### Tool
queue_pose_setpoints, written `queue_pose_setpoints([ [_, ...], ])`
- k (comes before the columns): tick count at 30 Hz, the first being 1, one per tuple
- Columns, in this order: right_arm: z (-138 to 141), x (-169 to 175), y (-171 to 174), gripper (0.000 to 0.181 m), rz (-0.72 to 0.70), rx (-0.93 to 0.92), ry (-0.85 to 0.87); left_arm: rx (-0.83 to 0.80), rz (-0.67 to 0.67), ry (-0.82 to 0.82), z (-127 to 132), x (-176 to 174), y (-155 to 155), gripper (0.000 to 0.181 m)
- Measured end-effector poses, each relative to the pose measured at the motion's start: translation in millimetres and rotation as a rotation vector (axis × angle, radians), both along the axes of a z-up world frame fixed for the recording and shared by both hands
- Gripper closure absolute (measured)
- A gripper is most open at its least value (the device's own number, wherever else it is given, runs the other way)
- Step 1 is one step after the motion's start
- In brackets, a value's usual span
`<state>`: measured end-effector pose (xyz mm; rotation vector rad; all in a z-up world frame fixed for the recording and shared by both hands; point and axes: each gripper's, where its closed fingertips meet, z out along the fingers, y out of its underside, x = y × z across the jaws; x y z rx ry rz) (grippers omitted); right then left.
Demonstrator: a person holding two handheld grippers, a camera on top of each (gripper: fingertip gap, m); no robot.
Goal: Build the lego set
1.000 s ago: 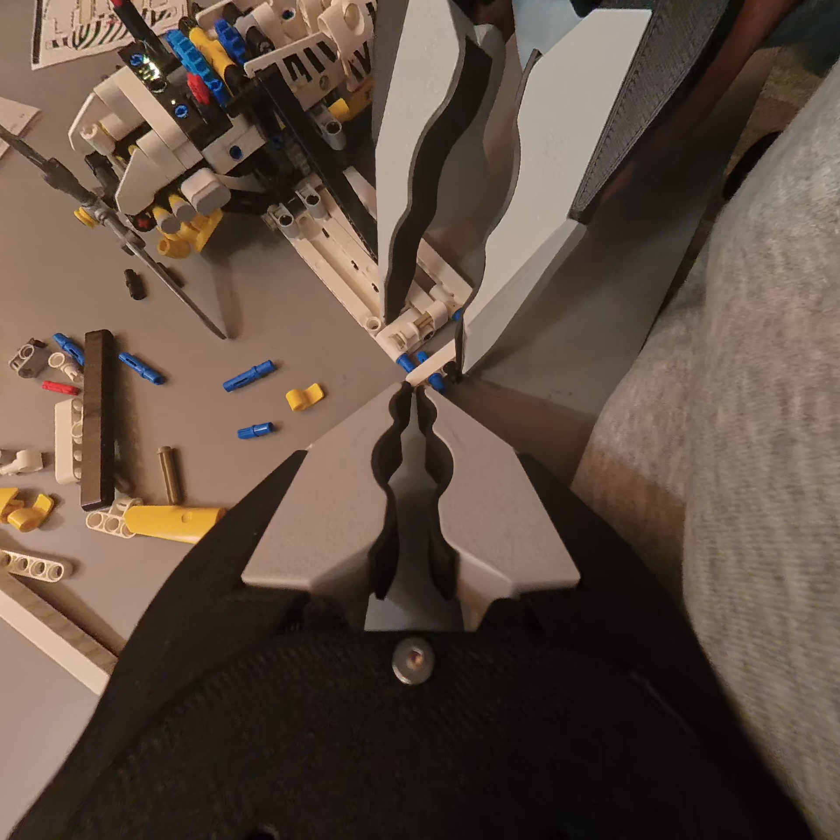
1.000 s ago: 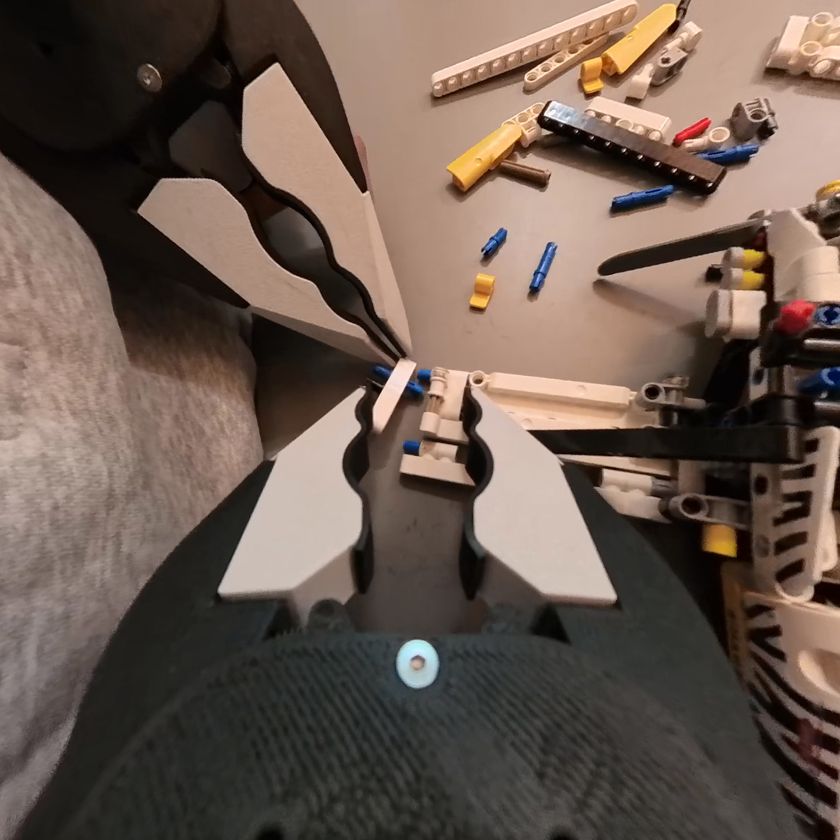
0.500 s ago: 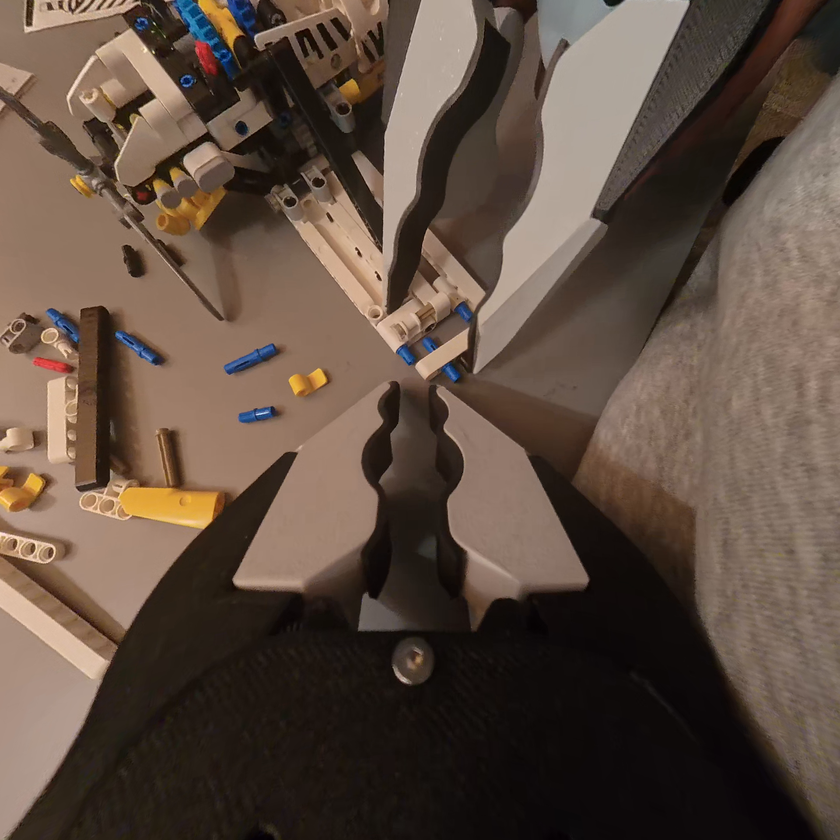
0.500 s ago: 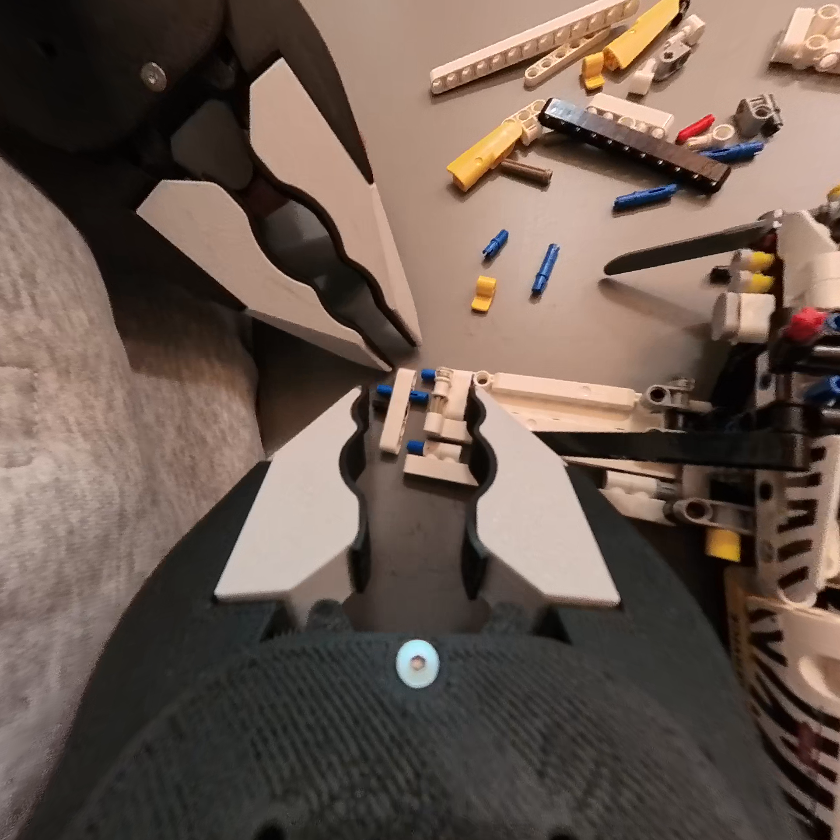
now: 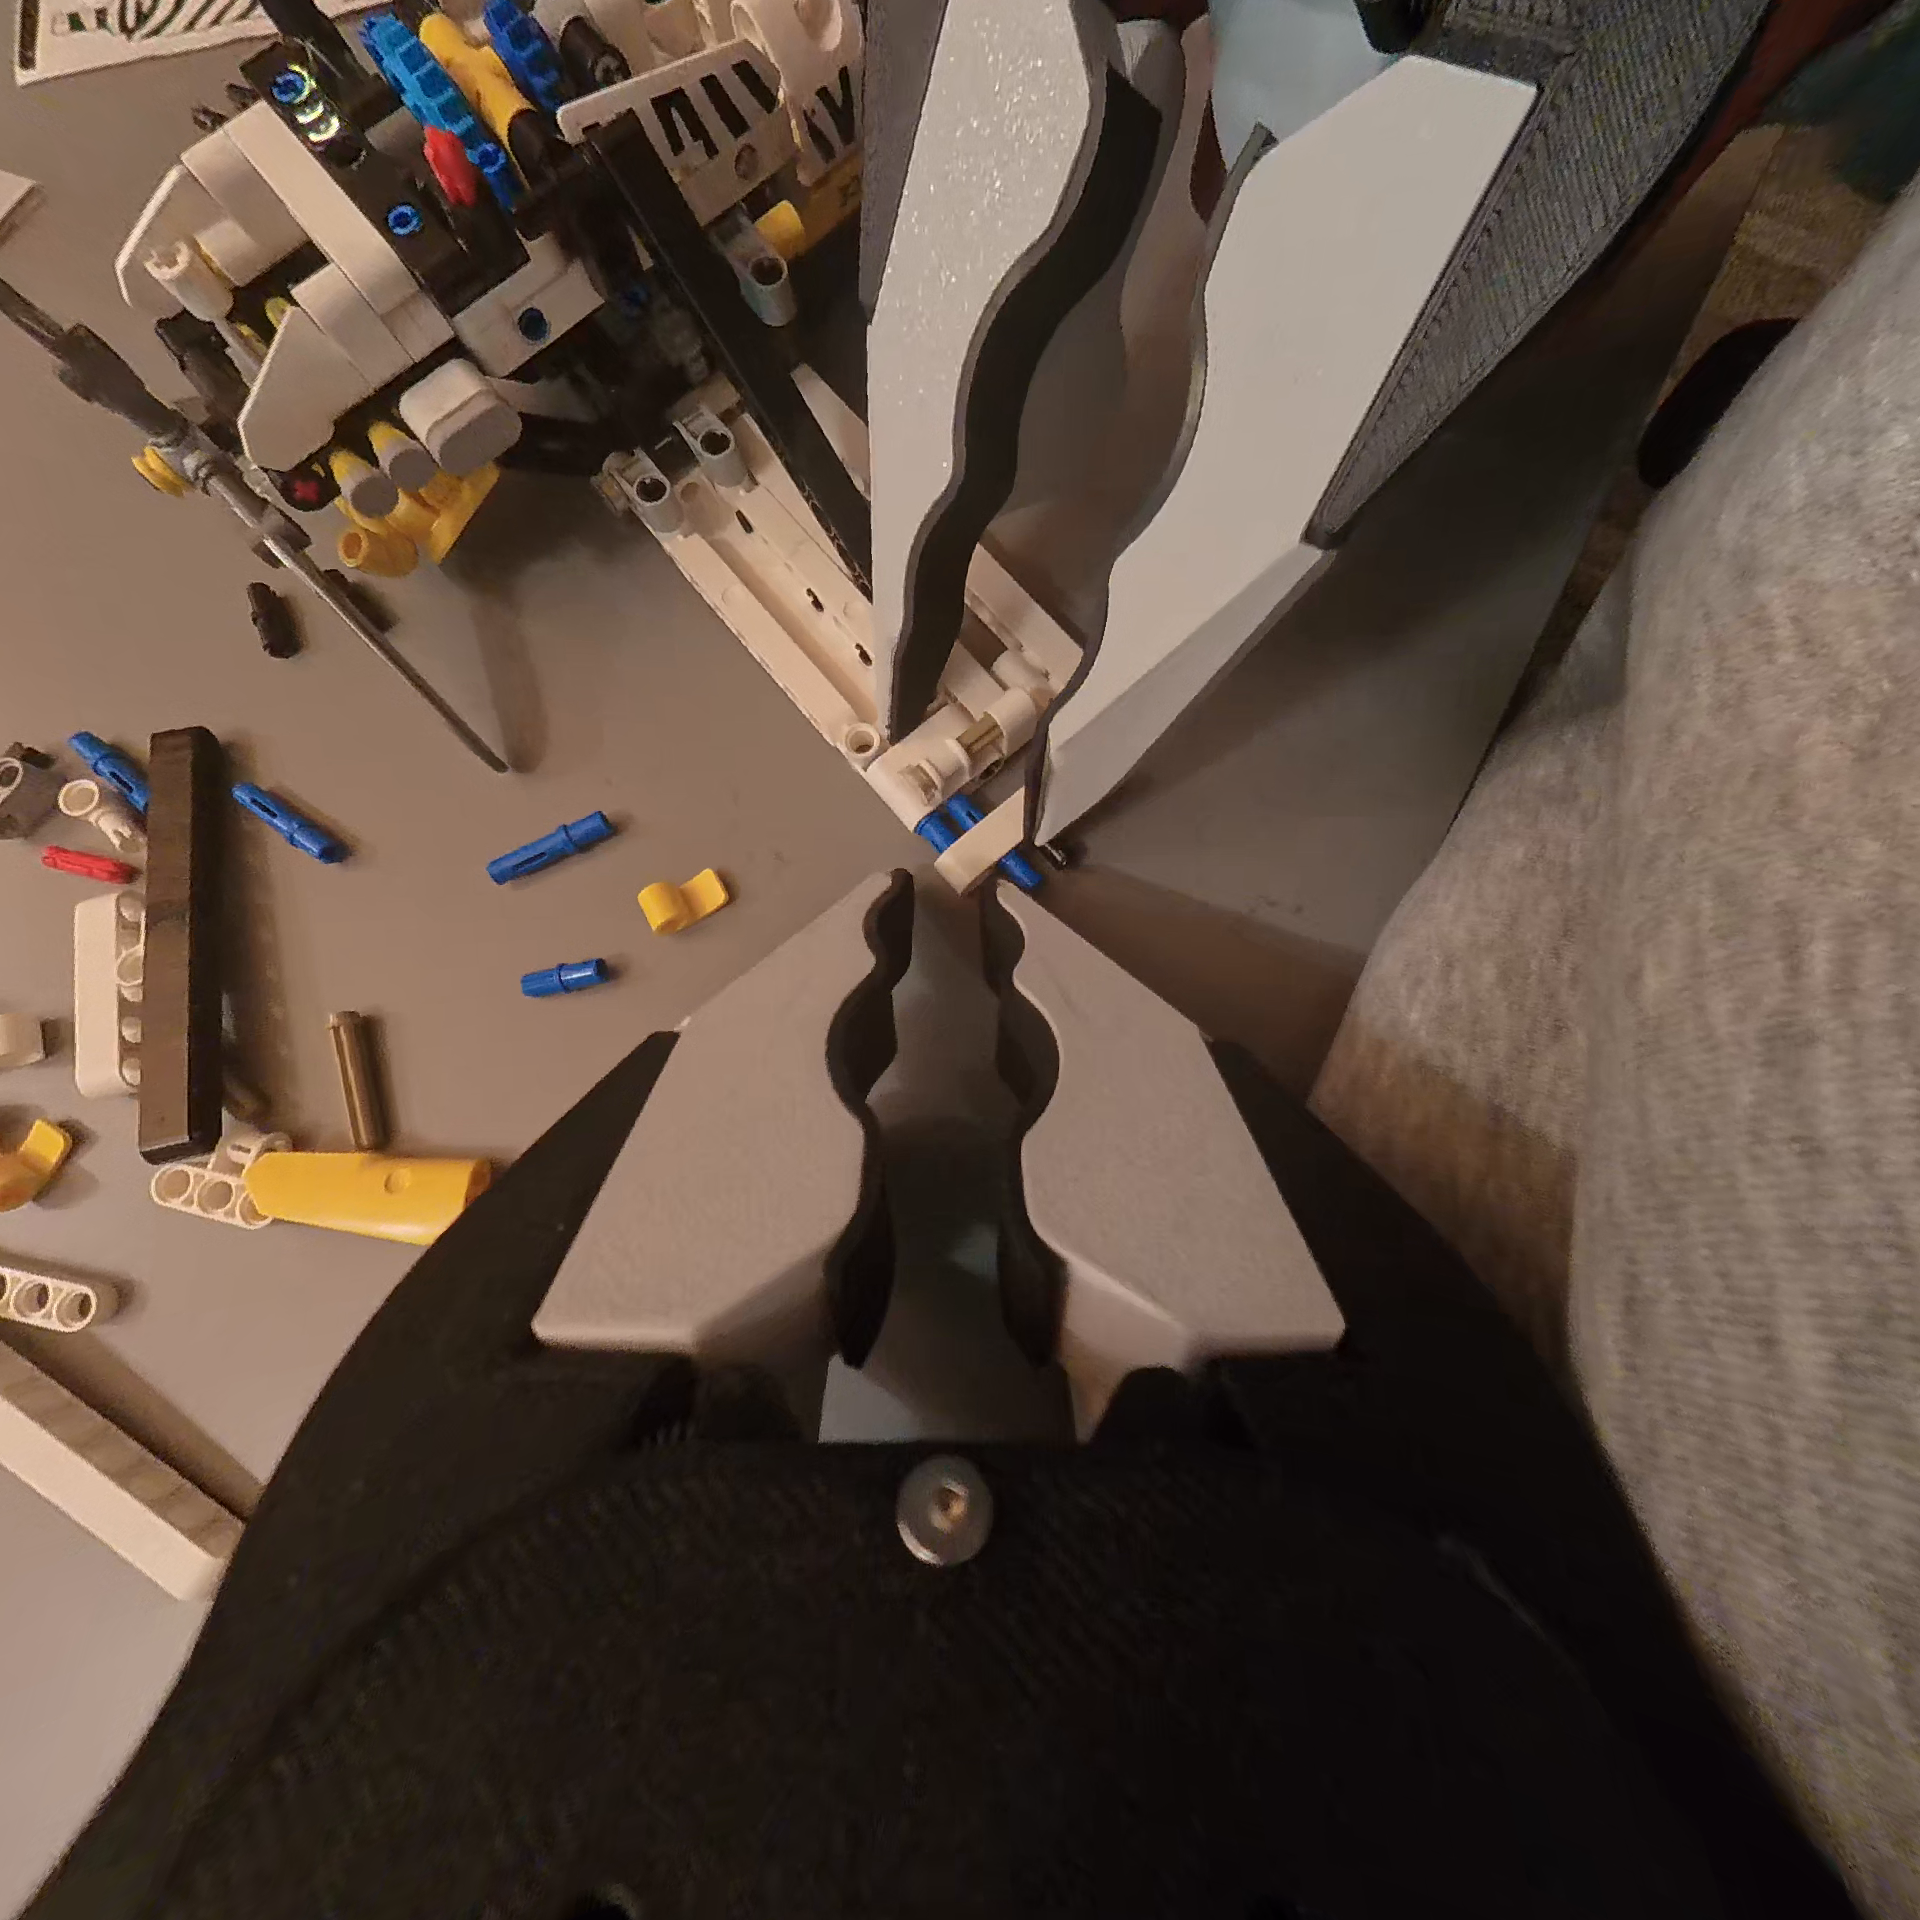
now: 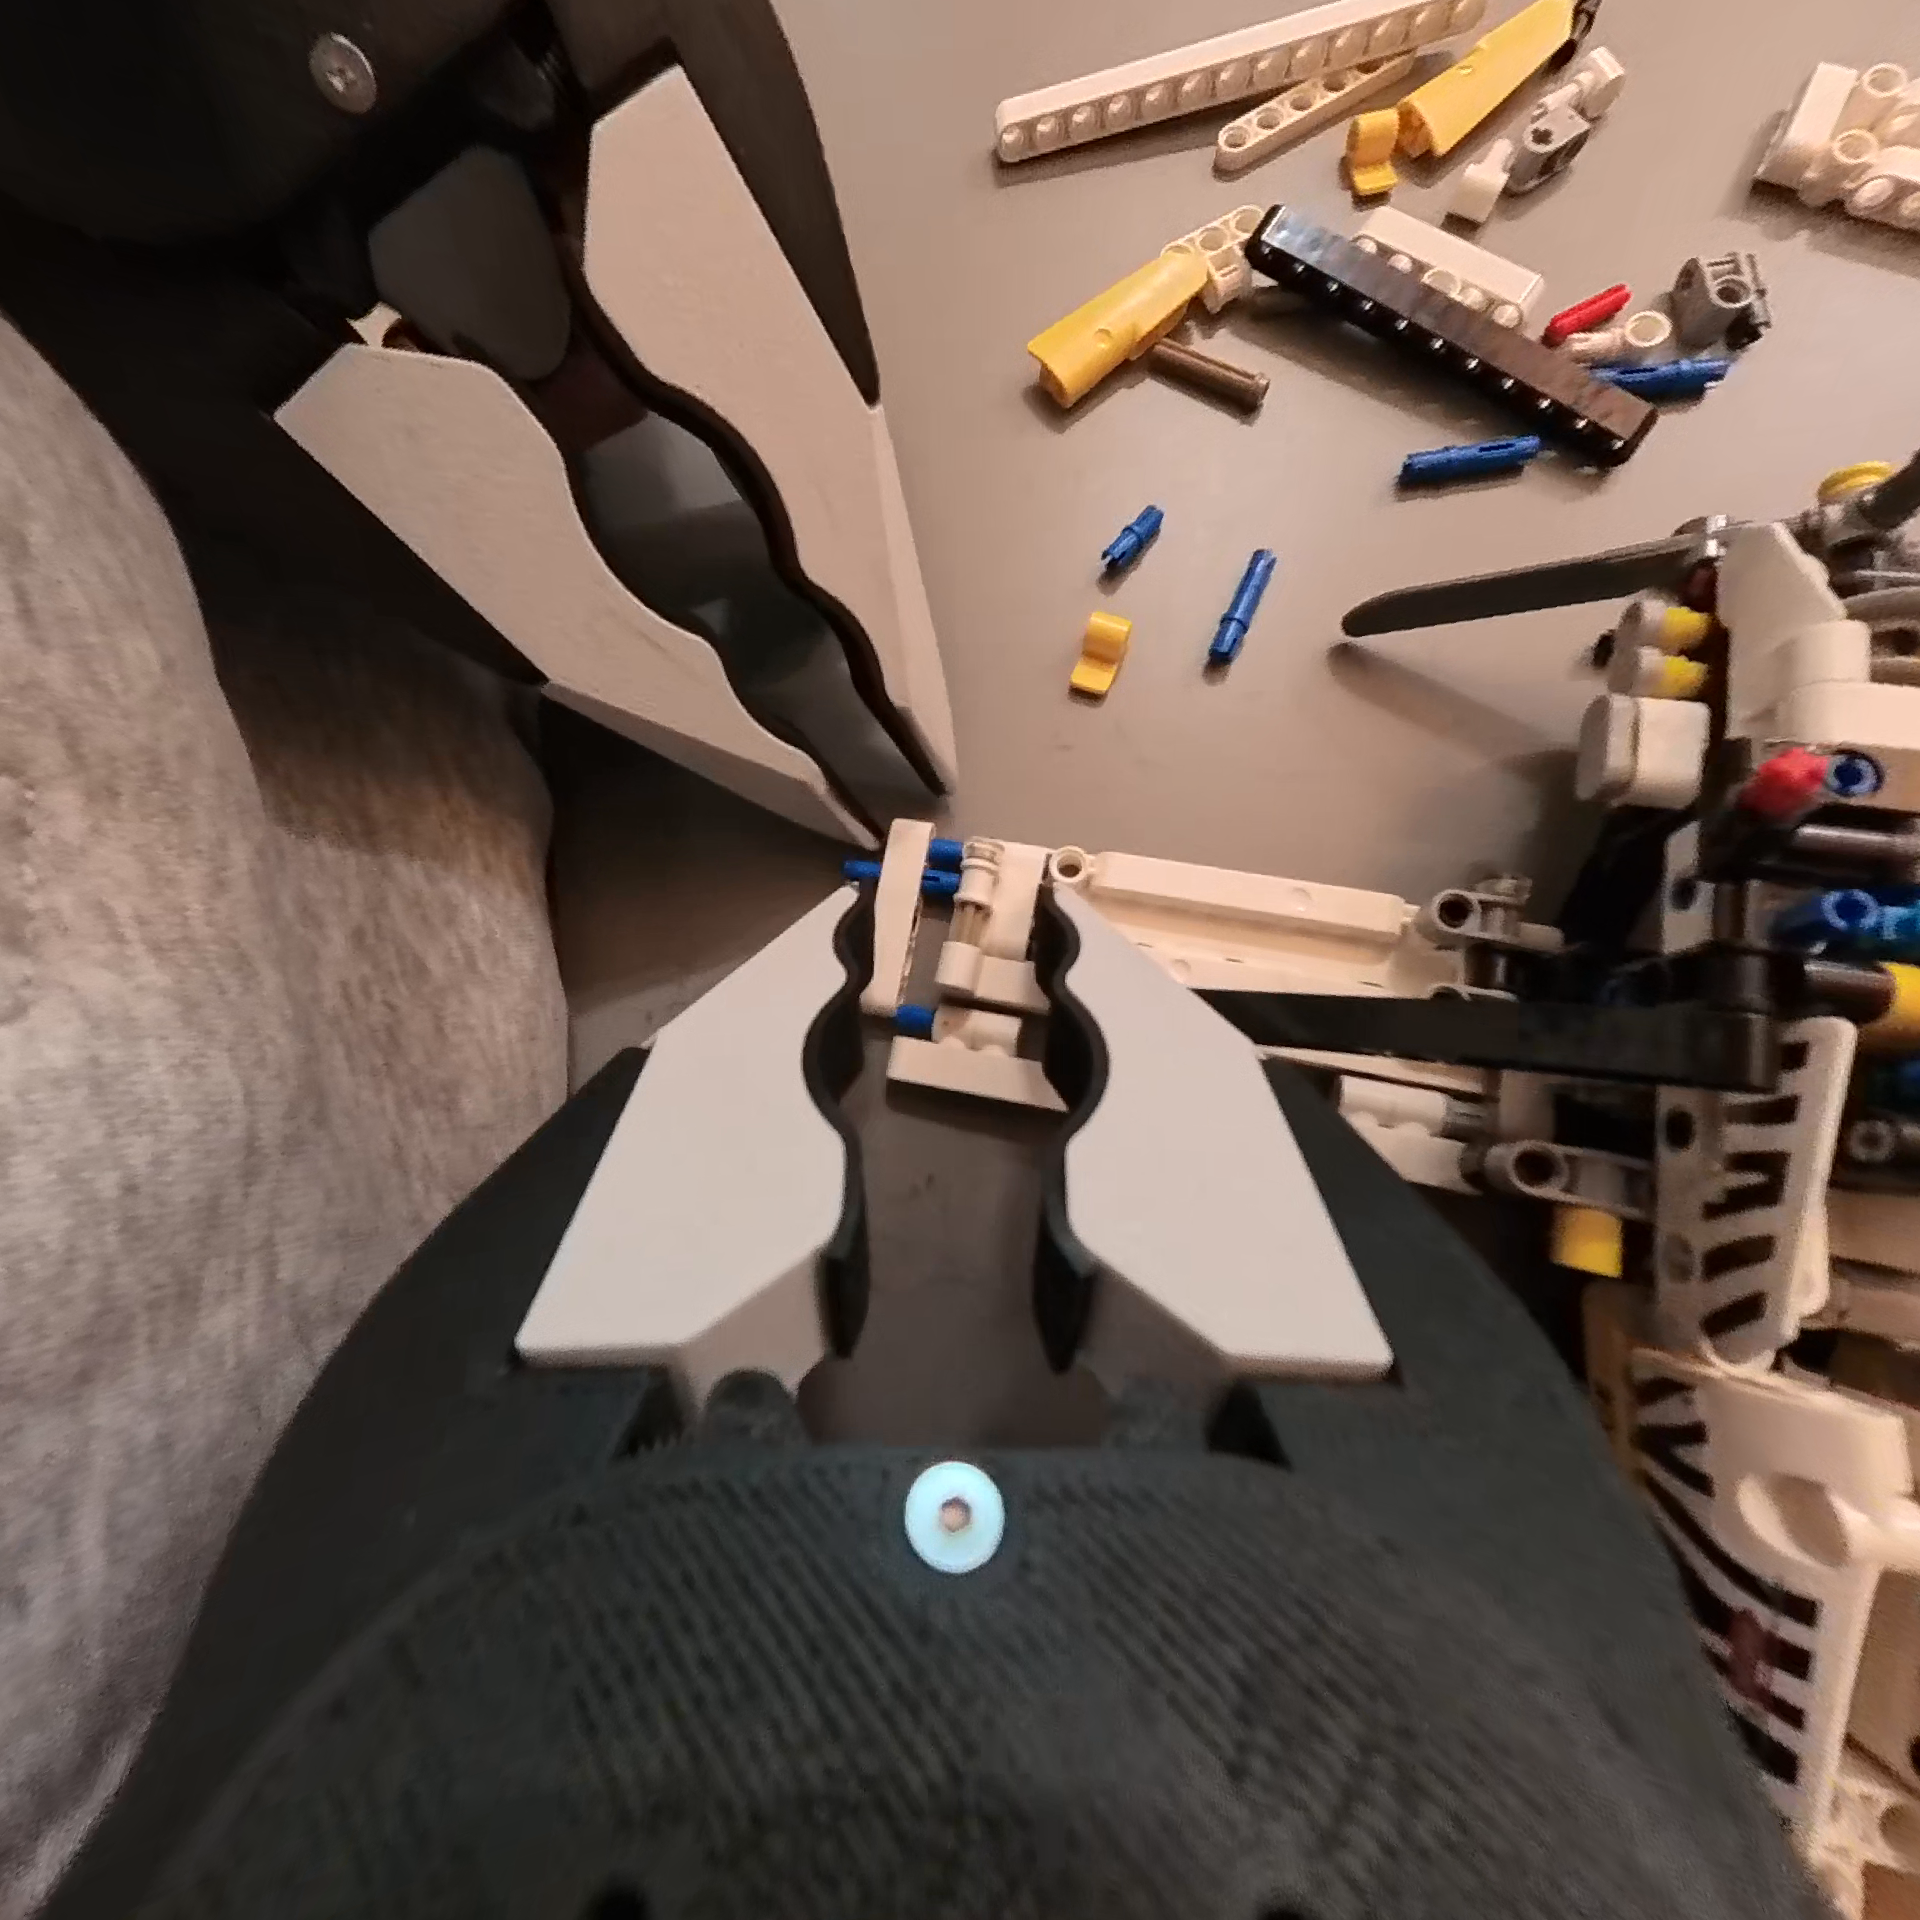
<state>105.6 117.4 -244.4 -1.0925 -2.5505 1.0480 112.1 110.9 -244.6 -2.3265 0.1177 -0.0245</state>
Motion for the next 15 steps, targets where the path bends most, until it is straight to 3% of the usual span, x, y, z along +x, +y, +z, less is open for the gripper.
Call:
queue_pose_setpoints([
  [15,4.2,3.6,-4.5,0.152,-0.008,-0.013,-0.005,-0.003,0.009,-0.036,0.6,3.5,0.9,0.18],
])
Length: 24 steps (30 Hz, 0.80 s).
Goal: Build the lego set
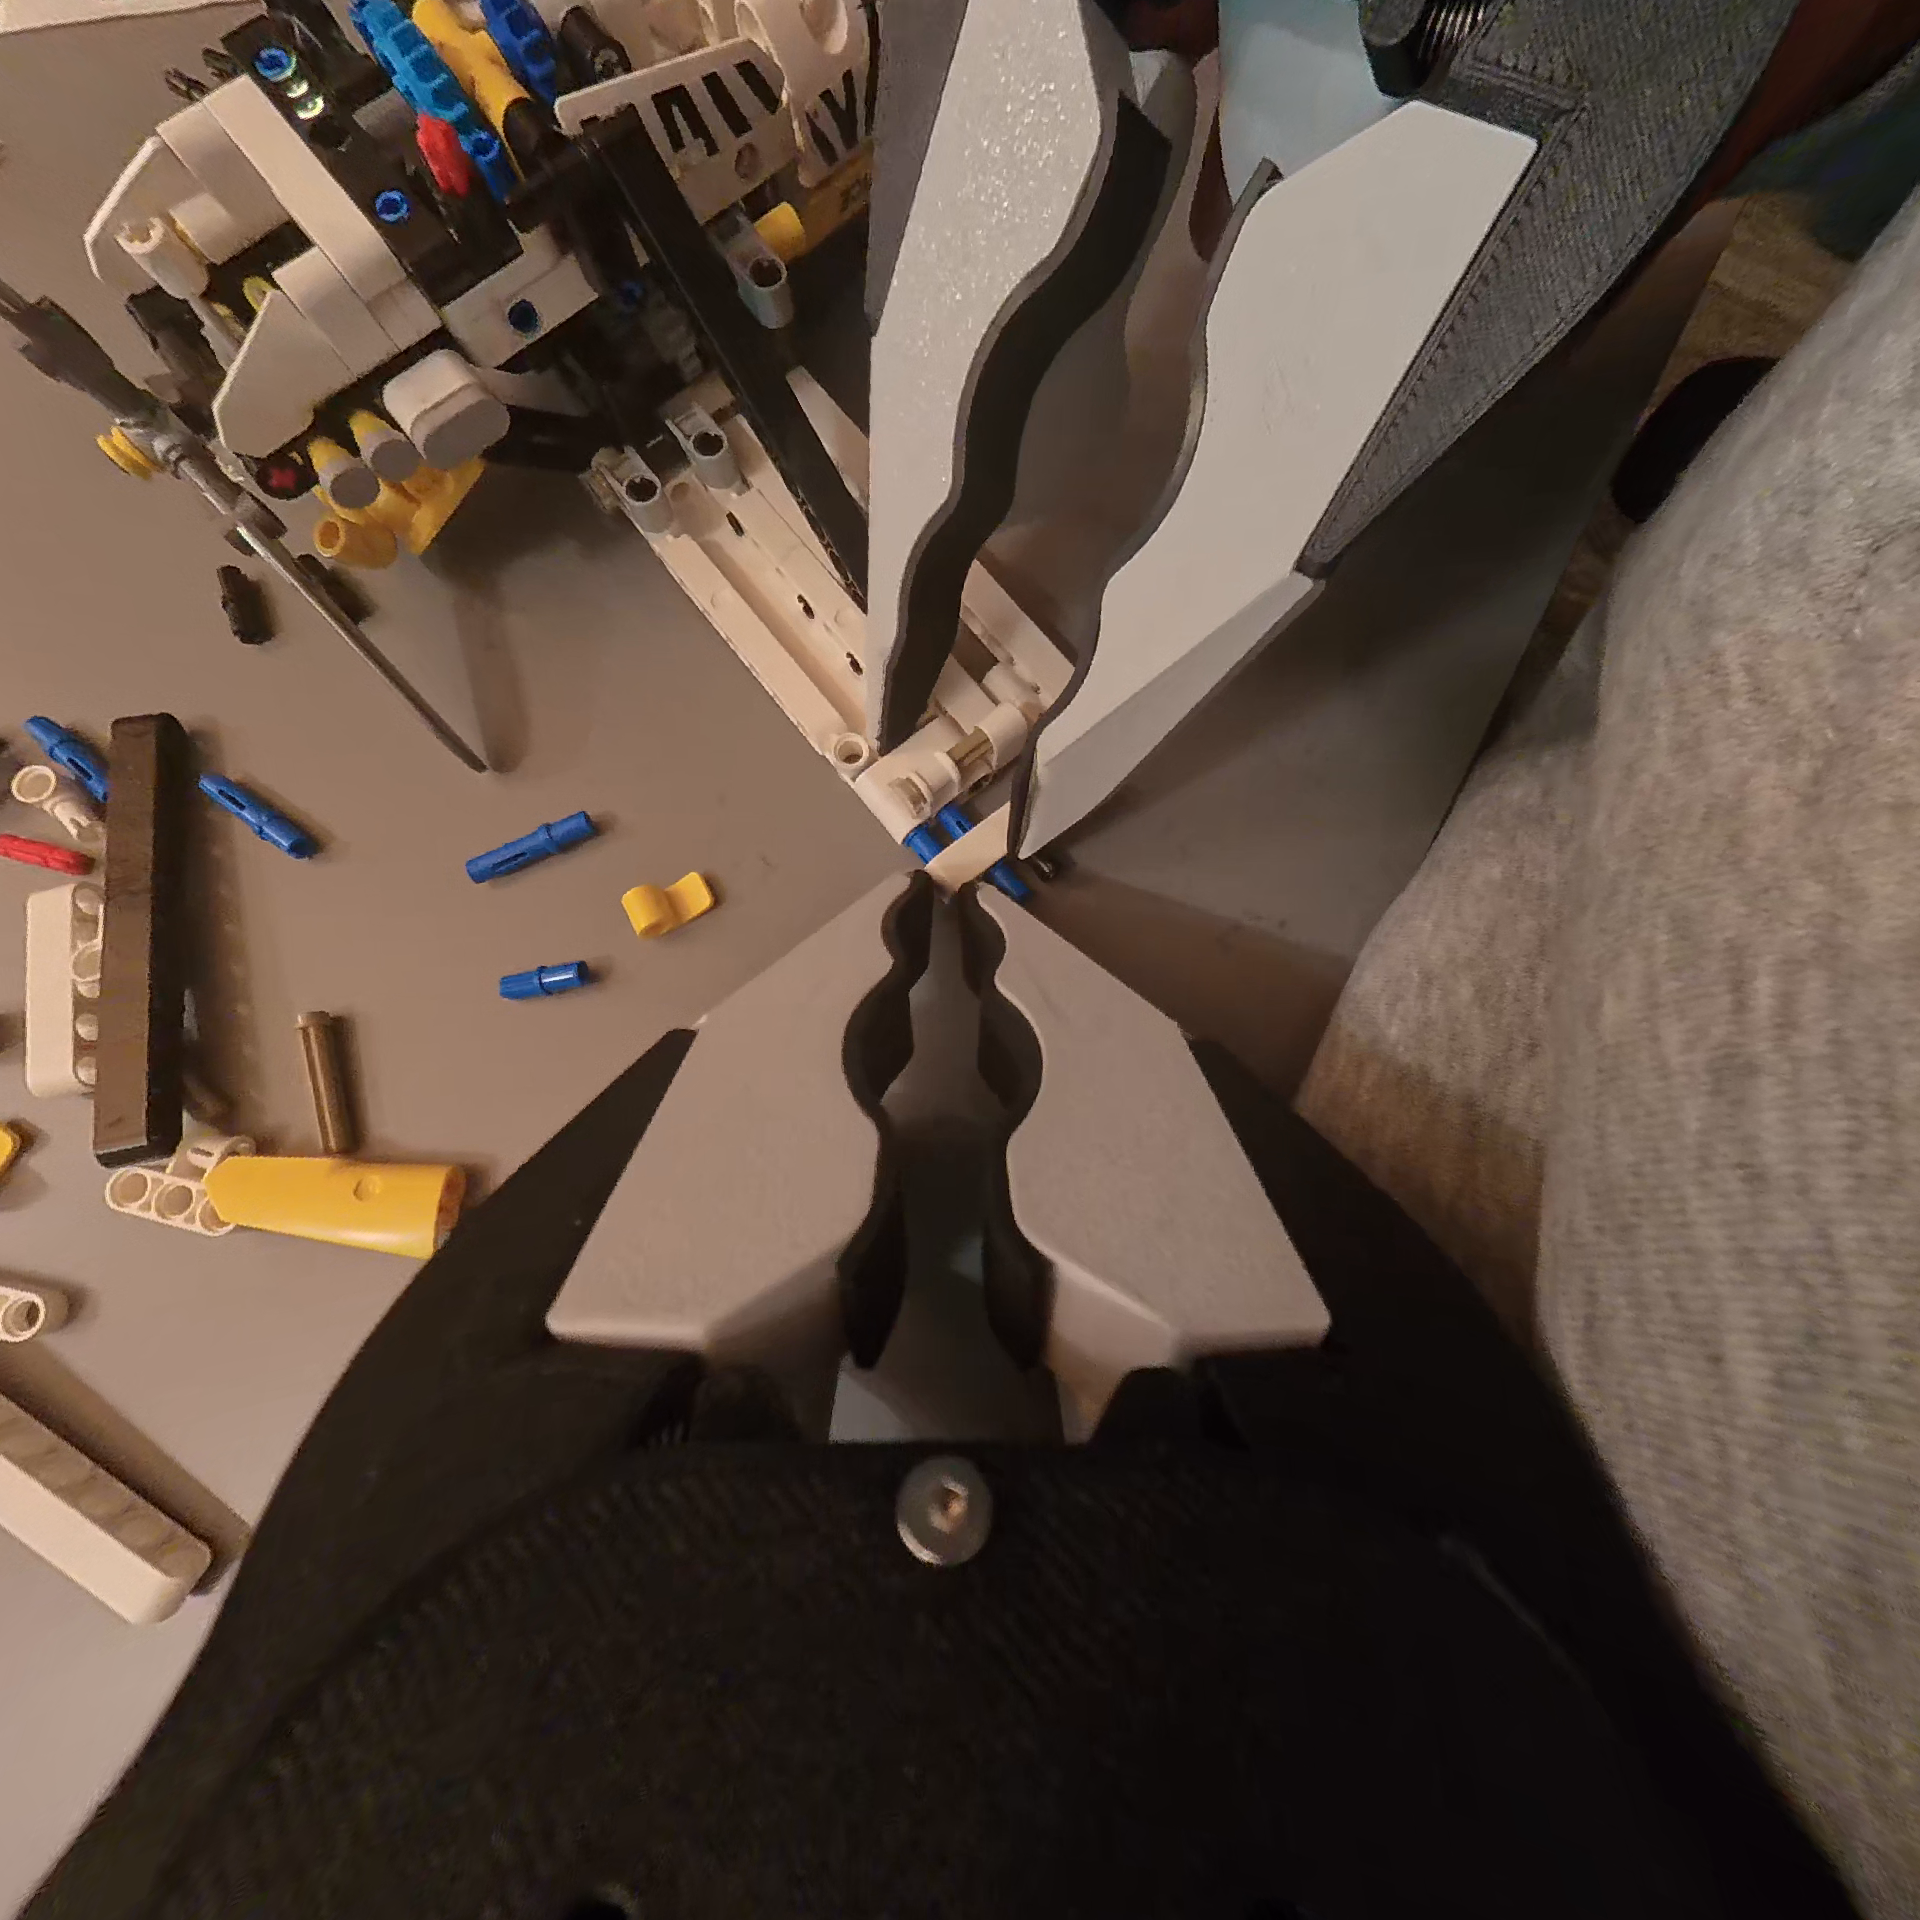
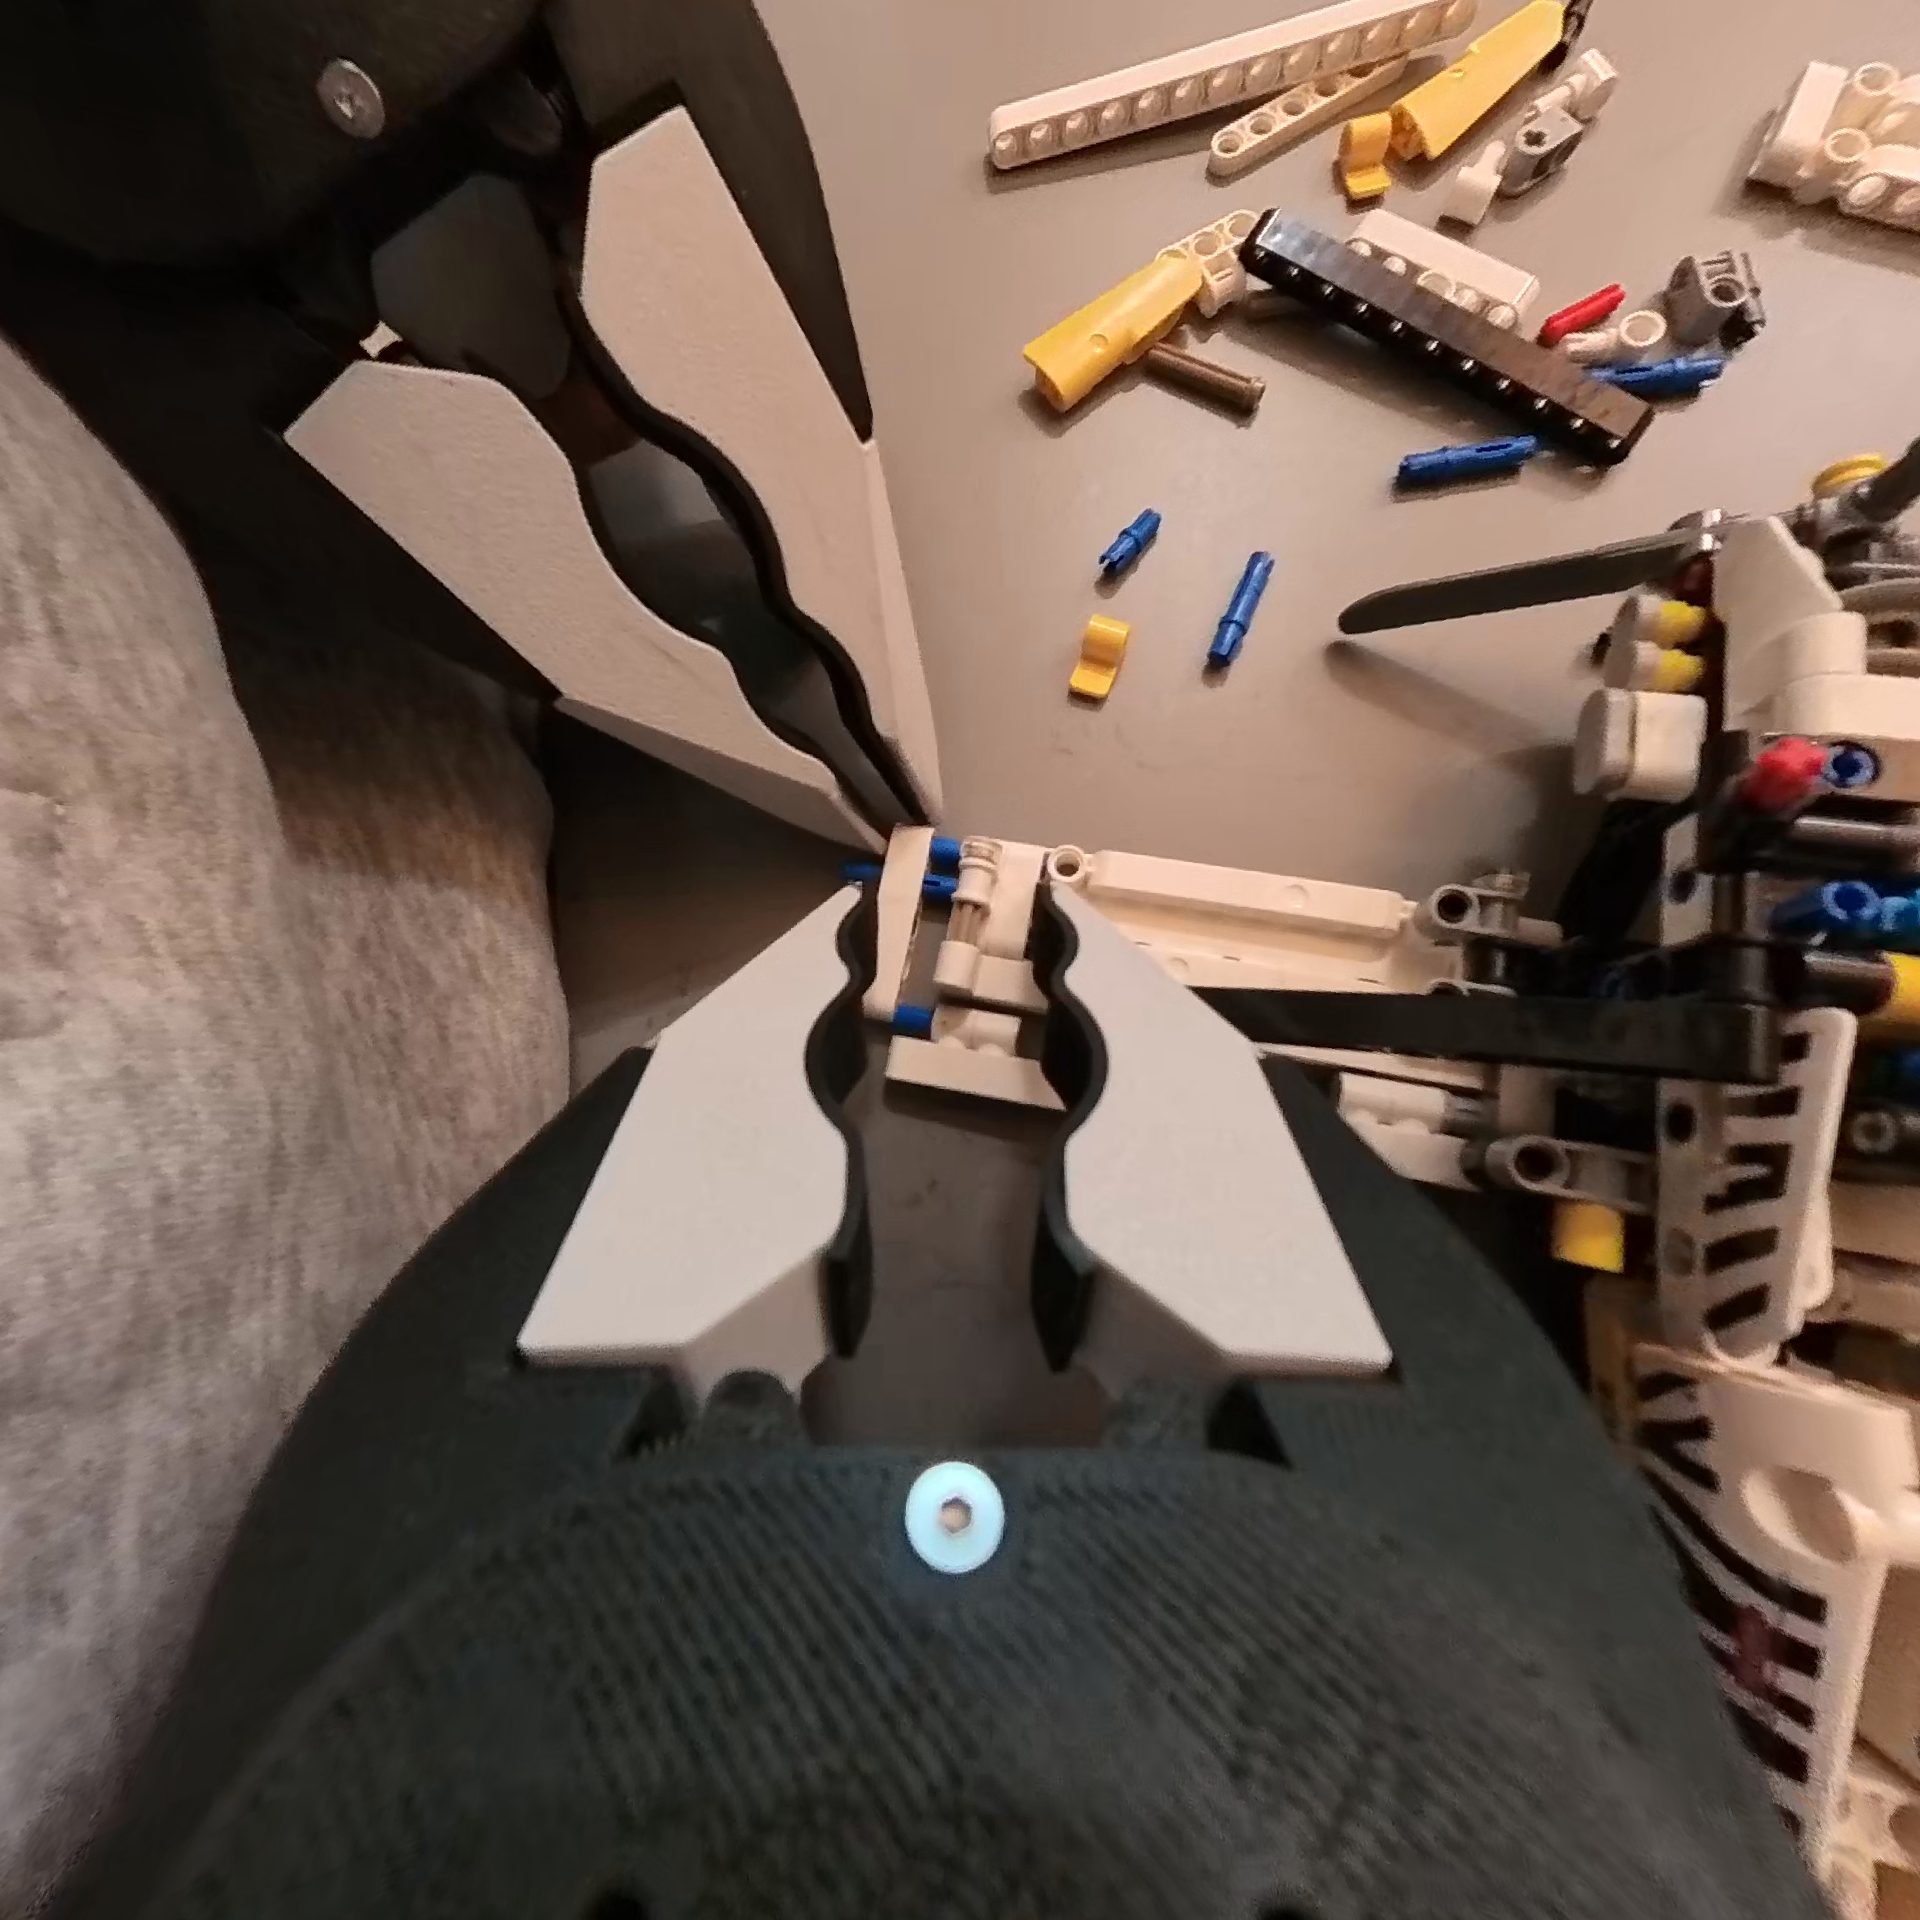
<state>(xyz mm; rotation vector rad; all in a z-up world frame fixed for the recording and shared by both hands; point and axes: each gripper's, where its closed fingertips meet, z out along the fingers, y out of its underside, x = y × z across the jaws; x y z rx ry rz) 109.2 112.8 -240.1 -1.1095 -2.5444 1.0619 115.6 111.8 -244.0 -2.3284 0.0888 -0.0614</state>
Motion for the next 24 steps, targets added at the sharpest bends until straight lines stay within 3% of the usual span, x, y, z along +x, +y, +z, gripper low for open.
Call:
queue_pose_setpoints([
  [24,-0.4,2.9,0.6,0.153,0.036,0.029,-0.014,0.02,0.076,-0.062,1.0,1.6,0.9,0.181],
])
